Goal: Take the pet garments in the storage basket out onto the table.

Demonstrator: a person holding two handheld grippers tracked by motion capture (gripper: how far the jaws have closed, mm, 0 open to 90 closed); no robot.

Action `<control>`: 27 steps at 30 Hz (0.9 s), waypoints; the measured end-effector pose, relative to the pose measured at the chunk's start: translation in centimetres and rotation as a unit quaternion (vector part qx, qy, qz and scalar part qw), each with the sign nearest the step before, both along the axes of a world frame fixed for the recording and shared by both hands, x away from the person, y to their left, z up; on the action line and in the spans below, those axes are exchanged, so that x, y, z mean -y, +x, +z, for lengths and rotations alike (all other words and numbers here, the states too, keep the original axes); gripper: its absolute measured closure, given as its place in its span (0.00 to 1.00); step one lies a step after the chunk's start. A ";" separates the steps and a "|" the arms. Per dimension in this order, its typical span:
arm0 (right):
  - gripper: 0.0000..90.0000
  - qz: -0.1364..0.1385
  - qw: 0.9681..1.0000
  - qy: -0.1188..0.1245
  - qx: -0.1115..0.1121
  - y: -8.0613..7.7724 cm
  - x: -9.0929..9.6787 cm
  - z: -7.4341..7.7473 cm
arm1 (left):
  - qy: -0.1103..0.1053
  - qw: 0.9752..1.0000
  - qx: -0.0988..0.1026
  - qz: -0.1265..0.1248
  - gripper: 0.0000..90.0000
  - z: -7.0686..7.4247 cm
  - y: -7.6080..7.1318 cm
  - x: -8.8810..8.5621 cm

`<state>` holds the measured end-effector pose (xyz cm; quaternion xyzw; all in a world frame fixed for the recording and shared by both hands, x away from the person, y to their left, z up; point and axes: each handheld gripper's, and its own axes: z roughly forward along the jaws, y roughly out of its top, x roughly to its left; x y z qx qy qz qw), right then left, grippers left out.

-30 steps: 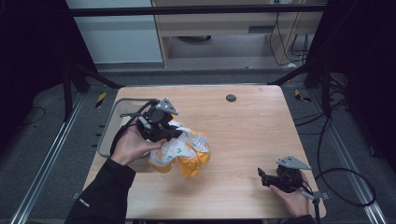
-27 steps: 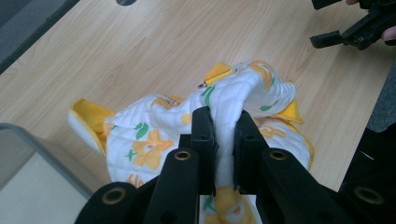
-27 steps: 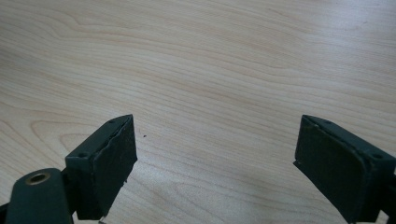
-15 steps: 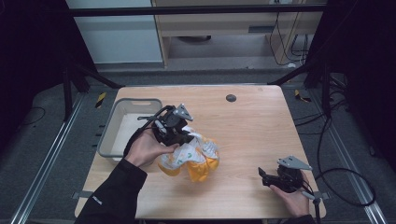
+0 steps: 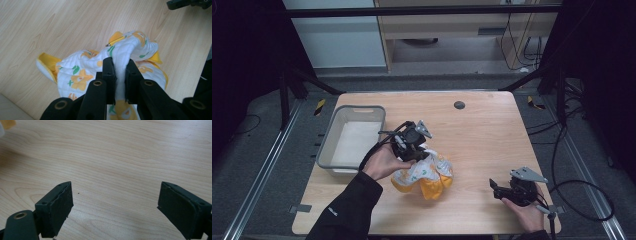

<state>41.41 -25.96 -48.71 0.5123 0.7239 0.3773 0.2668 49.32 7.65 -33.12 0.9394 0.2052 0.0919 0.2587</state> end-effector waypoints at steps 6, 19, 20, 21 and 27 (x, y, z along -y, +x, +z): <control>0.14 -0.001 1.000 -0.002 0.004 0.0 0.0 0.0 | 0.004 1.000 -0.008 -0.006 0.90 -1.1 0.1 0.8; 0.14 -0.010 1.000 -0.005 0.020 0.0 0.3 0.1 | 0.015 0.999 -0.018 -0.025 0.90 -3.8 -0.2 2.5; 0.14 -0.010 1.000 -0.005 0.019 0.0 0.3 0.1 | 0.013 0.999 -0.019 -0.027 0.90 -4.0 -0.1 2.5; 0.14 -0.010 1.000 -0.006 0.020 0.0 0.3 0.1 | 0.010 0.999 -0.020 -0.027 0.90 -4.3 -0.1 2.5; 0.14 -0.011 1.000 -0.006 0.018 0.0 0.2 0.0 | 0.005 0.999 -0.025 -0.021 0.86 -5.2 0.2 2.1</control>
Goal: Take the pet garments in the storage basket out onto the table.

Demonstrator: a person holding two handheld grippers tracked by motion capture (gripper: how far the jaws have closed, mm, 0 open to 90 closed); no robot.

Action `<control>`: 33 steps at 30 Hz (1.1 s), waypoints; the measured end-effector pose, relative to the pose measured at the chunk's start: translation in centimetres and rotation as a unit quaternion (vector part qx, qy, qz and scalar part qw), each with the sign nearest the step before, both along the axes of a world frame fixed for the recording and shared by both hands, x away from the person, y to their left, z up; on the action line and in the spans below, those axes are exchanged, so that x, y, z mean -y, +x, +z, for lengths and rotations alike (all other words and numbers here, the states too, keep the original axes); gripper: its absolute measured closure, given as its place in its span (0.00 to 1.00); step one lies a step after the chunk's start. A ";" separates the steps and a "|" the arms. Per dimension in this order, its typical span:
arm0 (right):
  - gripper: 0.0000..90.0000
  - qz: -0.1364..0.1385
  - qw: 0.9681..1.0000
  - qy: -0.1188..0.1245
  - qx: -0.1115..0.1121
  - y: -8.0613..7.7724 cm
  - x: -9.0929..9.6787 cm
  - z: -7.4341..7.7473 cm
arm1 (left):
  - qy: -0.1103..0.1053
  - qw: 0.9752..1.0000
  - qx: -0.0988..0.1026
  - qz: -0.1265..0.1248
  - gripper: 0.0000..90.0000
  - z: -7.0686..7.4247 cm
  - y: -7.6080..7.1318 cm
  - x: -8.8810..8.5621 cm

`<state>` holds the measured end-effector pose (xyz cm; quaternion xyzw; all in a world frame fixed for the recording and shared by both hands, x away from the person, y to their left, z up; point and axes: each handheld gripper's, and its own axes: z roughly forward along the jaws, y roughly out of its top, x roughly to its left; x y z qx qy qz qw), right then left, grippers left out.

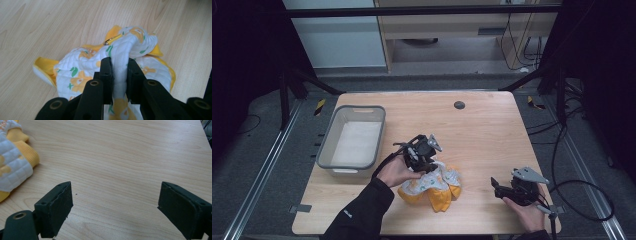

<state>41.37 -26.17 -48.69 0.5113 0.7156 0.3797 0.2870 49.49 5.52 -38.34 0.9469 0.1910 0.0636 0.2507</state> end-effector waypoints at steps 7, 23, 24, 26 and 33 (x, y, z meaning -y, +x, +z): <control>0.14 0.001 1.000 -0.003 0.000 0.0 0.0 -0.1 | -0.003 1.000 -0.003 0.003 0.76 -1.2 0.1 -0.4; 0.14 0.001 1.000 -0.005 -0.001 0.0 0.0 -0.1 | -0.024 1.000 0.006 0.014 0.52 -1.9 -0.4 -1.4; 0.14 0.001 1.000 -0.005 -0.001 0.0 0.0 -0.1 | -0.031 0.999 0.008 0.017 0.51 -1.7 -0.5 -1.5; 0.14 0.001 1.000 -0.004 -0.001 0.0 0.1 -0.1 | -0.041 0.999 0.009 0.021 0.49 -1.5 -0.5 -1.7; 0.14 0.000 1.000 -0.005 -0.001 0.0 0.1 -0.1 | -0.079 0.995 0.030 0.045 0.42 -0.6 -1.5 -3.2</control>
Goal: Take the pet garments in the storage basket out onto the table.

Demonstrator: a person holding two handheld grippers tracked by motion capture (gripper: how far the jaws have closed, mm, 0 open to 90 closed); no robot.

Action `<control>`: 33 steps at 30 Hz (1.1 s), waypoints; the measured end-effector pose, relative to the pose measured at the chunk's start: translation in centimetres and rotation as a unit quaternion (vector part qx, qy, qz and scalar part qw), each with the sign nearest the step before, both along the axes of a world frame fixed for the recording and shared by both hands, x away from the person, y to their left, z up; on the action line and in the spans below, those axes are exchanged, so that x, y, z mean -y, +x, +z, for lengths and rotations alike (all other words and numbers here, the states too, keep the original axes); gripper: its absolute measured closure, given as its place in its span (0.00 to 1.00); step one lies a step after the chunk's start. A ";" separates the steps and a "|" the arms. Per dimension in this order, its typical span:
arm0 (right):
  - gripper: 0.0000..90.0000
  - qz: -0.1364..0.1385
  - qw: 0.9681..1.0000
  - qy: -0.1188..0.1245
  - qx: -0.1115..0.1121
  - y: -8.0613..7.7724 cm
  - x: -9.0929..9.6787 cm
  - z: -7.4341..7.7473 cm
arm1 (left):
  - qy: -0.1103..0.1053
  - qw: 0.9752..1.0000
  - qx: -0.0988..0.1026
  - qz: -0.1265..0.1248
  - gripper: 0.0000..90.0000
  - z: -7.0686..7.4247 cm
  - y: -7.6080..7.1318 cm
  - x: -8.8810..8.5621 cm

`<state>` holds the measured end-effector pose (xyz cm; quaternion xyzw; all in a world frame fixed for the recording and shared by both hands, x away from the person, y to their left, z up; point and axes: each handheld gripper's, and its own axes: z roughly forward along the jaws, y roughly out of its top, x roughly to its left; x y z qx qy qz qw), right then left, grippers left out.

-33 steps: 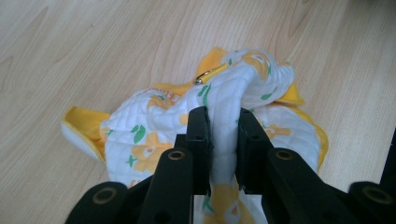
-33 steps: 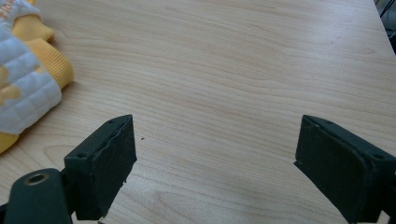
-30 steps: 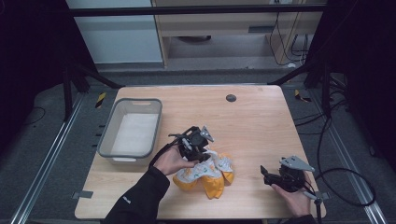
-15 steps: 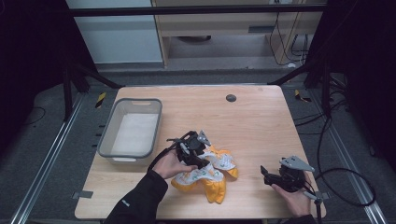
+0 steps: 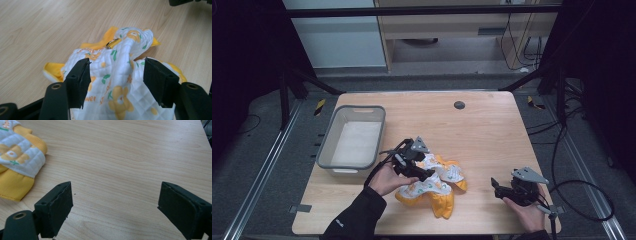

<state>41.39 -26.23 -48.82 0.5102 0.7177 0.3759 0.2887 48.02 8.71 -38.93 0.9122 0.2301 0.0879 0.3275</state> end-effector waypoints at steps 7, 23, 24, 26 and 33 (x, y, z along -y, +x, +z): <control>0.14 -0.001 1.000 0.000 -0.001 0.0 0.0 0.0 | -0.048 0.998 0.035 0.036 0.38 0.2 -1.2 -2.7; 0.13 -0.001 1.000 -0.003 -0.002 -0.1 0.0 -0.1 | -0.131 0.976 0.070 0.158 0.33 -2.0 -4.7 -11.0; 0.13 0.000 1.000 -0.002 -0.002 -0.1 0.0 -0.1 | -0.132 0.976 0.070 0.159 0.33 -2.2 -4.9 -11.3; 0.13 -0.001 1.000 -0.001 -0.001 -0.2 0.0 -0.1 | -0.131 0.975 0.075 0.165 0.33 -2.6 -5.4 -11.8; 0.12 -0.002 1.000 0.000 -0.003 -0.2 0.0 -0.1 | -0.137 0.970 0.080 0.186 0.33 -3.9 -7.1 -13.7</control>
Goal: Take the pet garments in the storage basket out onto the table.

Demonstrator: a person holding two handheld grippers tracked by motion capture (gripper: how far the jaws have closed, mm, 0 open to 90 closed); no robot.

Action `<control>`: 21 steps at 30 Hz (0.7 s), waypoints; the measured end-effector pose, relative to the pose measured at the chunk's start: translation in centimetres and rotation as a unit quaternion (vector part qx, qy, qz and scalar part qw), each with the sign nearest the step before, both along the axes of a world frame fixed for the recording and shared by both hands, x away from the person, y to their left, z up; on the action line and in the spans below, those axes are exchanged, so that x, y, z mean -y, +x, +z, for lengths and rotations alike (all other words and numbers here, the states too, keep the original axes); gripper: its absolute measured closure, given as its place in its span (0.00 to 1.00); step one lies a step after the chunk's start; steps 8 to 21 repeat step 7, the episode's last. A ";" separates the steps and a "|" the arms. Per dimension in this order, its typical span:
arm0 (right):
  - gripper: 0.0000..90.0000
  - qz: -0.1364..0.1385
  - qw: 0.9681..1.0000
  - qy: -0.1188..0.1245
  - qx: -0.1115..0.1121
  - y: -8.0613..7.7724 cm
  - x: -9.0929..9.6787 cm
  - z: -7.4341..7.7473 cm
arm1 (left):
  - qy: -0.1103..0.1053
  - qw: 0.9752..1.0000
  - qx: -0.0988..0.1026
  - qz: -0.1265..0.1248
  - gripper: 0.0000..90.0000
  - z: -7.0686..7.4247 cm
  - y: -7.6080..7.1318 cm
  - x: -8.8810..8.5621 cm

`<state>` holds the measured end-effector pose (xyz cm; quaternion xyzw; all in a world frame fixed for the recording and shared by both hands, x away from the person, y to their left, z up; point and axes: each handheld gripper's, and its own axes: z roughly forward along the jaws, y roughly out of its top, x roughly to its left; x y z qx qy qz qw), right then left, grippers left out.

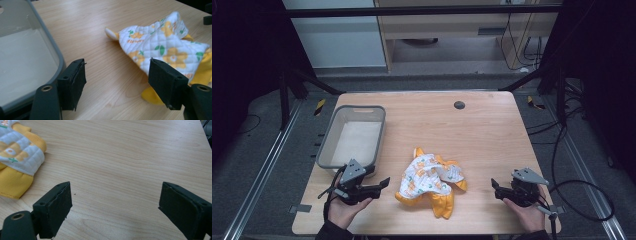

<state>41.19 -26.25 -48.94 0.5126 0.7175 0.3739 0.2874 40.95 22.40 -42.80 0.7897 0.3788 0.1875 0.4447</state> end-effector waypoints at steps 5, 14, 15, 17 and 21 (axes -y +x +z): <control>0.12 0.001 1.000 -0.001 0.001 0.0 0.0 0.0 | -0.003 1.000 -0.014 0.013 0.34 -1.5 -1.0 -1.3; 0.11 0.002 1.000 -0.003 0.001 0.0 0.0 0.0 | -0.001 1.000 -0.019 0.018 0.34 -2.0 -1.2 -1.9; 0.11 0.002 1.000 -0.003 0.001 0.0 0.0 0.0 | -0.001 1.000 -0.019 0.018 0.34 -2.0 -1.2 -1.9; 0.11 0.002 1.000 -0.003 0.001 0.0 0.0 0.0 | -0.001 1.000 -0.019 0.018 0.34 -2.0 -1.2 -1.9; 0.11 0.002 1.000 -0.003 0.001 0.0 0.0 0.0 | -0.001 1.000 -0.019 0.018 0.34 -2.0 -1.2 -1.9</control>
